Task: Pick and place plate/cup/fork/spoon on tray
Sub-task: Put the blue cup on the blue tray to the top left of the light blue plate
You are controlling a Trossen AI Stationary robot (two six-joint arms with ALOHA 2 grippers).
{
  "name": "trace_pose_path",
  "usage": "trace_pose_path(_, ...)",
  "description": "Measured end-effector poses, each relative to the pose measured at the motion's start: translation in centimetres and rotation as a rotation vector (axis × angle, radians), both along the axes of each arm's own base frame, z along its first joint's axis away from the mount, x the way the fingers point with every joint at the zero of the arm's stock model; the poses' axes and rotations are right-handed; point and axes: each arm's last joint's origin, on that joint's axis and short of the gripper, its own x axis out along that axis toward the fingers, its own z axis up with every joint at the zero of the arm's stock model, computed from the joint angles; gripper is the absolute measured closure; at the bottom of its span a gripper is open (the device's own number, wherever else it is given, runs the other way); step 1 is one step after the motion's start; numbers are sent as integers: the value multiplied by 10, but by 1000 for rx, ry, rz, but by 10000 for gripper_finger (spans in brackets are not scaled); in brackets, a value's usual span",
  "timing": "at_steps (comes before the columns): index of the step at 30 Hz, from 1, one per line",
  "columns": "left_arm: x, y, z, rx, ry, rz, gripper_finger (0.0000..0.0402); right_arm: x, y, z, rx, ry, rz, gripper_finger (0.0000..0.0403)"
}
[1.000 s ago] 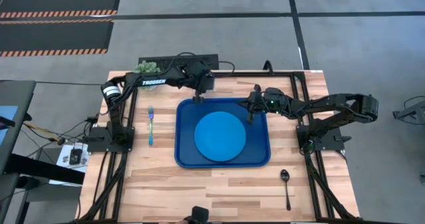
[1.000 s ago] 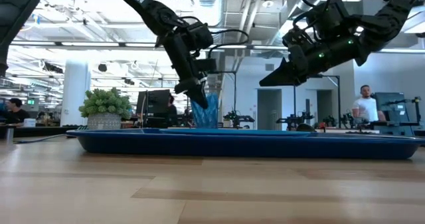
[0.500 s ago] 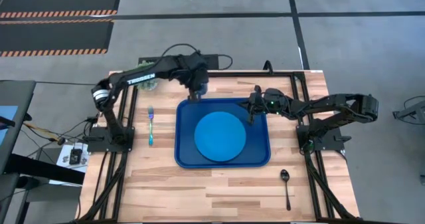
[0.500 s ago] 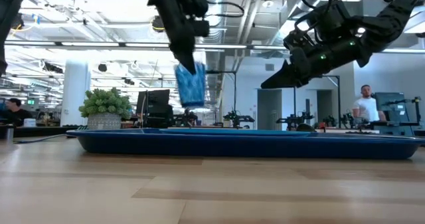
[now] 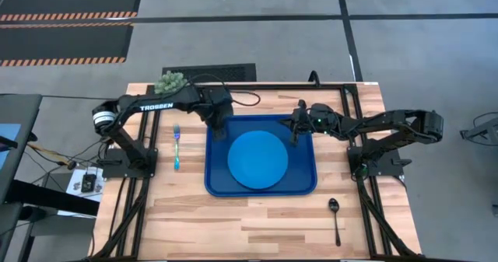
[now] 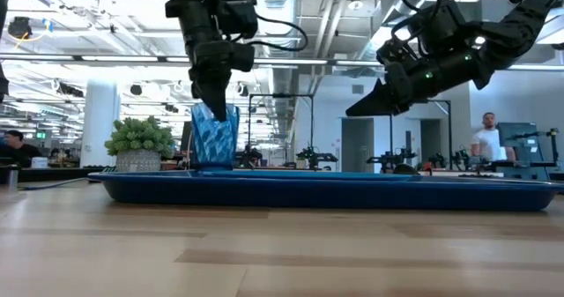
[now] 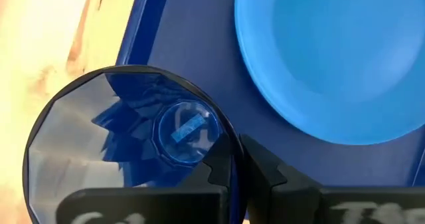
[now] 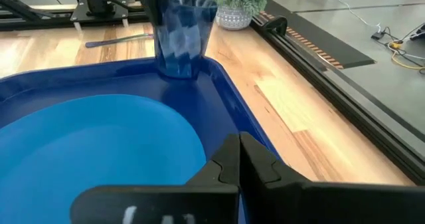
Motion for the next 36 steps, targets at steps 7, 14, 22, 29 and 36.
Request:
trace_pose_path(7,5,-8,-2,-3,-10,-3,401,0,0,1,-2,-6,0,391)
trace_pose_path(14,4,-7,-3,18,3,25,398,0,0,0,-2,-5,0,390)
trace_pose_path(22,1,-8,-20,25,14,48,398,0,0,0,-2,-4,0,390)
trace_pose_path(29,4,-9,-20,39,-18,39,398,0,0,0,-2,-4,0,390)
trace_pose_path(36,3,-9,-21,31,-15,40,374,0,0,0,-1,-4,0,390)
